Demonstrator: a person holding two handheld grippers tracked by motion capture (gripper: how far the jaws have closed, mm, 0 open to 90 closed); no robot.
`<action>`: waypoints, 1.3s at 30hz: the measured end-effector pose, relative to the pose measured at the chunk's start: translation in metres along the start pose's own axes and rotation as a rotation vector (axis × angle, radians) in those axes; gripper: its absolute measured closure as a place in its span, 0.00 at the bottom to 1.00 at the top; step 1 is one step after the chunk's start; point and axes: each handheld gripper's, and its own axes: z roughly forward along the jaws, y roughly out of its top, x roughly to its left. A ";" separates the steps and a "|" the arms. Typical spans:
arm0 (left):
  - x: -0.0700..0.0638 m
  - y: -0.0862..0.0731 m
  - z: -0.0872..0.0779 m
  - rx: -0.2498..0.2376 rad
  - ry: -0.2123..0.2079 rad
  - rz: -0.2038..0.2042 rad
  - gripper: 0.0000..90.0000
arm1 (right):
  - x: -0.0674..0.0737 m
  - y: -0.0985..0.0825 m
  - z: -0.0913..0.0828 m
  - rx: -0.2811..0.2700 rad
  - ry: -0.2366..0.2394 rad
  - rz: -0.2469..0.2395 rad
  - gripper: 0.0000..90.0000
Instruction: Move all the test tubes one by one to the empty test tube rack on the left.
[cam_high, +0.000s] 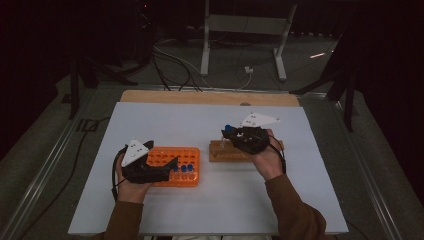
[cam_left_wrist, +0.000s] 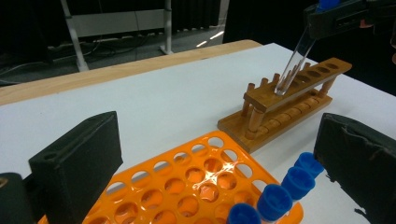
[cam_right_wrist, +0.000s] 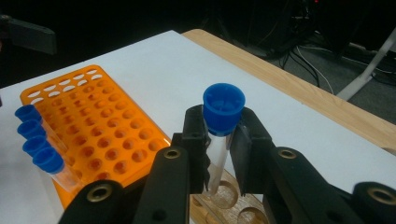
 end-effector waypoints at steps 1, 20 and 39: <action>0.000 0.000 0.001 0.000 -0.001 0.003 0.02 | 0.001 0.000 0.000 0.001 0.002 0.000 0.85; -0.008 0.012 0.016 0.009 -0.016 0.038 0.03 | 0.015 0.006 0.008 0.017 0.042 -0.024 0.85; -0.025 0.024 0.038 0.027 -0.051 0.079 0.08 | 0.033 0.016 0.013 0.018 0.096 -0.042 0.85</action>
